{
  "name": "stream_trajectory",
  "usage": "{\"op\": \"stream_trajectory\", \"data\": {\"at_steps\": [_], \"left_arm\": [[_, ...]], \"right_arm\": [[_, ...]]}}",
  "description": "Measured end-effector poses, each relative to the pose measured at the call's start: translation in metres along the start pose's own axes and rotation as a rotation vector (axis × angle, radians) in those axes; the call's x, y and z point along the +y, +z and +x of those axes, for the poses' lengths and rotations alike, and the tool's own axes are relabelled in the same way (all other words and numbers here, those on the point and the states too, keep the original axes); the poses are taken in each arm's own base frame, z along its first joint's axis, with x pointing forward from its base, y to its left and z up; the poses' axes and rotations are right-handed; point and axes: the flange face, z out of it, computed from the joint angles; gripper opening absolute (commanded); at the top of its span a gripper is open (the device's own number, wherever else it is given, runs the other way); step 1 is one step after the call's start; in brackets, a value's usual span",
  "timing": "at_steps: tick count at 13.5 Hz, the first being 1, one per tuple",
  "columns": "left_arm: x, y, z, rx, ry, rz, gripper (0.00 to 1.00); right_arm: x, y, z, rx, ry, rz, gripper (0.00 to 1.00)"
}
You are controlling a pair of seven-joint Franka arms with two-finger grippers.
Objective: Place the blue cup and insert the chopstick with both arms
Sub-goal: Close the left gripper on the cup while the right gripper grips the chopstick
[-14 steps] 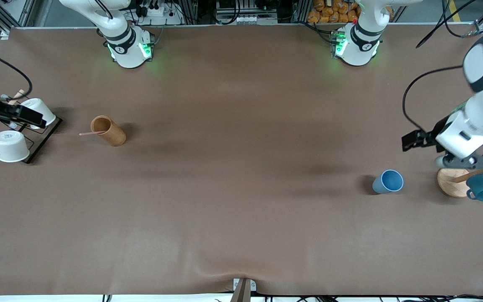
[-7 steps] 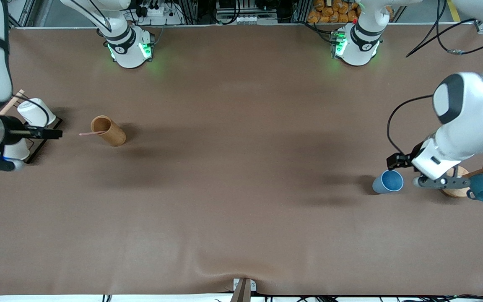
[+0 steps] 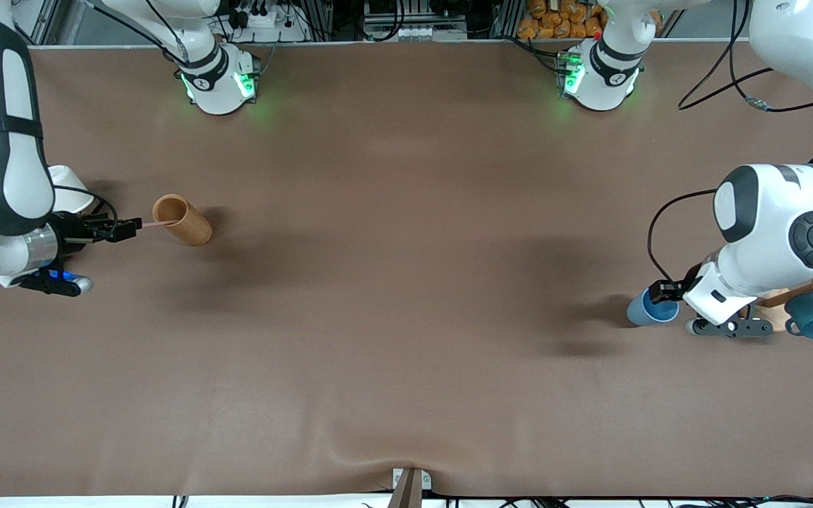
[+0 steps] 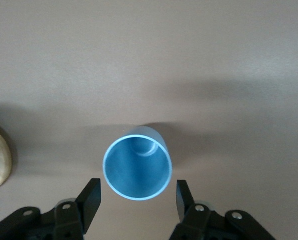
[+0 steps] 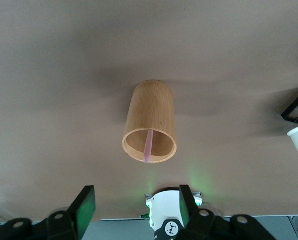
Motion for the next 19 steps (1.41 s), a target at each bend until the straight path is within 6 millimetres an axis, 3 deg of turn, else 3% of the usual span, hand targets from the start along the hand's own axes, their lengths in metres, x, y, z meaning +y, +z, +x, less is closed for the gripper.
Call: {"op": "stream_trajectory", "data": {"at_steps": [4, 7, 9, 13, 16, 19], "left_arm": [[-0.021, 0.029, 0.006, 0.006, -0.027, 0.002, 0.67], [-0.028, 0.05, 0.007, -0.005, -0.028, 0.008, 0.64], [-0.028, 0.057, 0.007, -0.013, -0.026, 0.008, 0.6], [-0.033, 0.071, 0.006, -0.03, -0.034, 0.006, 0.01], [-0.032, 0.076, 0.007, -0.032, -0.032, 0.005, 0.0], [-0.024, 0.064, 0.011, -0.012, -0.019, 0.0, 0.0]], "right_arm": [[0.005, 0.018, 0.015, -0.031, 0.009, 0.005, 0.63], [0.006, 0.03, 0.027, -0.037, 0.012, 0.007, 0.35], [0.007, 0.039, 0.032, -0.05, 0.014, 0.008, 0.26], [0.007, 0.041, 0.034, -0.055, 0.014, 0.009, 0.2], [0.007, 0.041, 0.034, -0.055, 0.014, 0.01, 0.09], [0.007, 0.041, 0.034, -0.055, 0.014, 0.012, 0.03]]}}
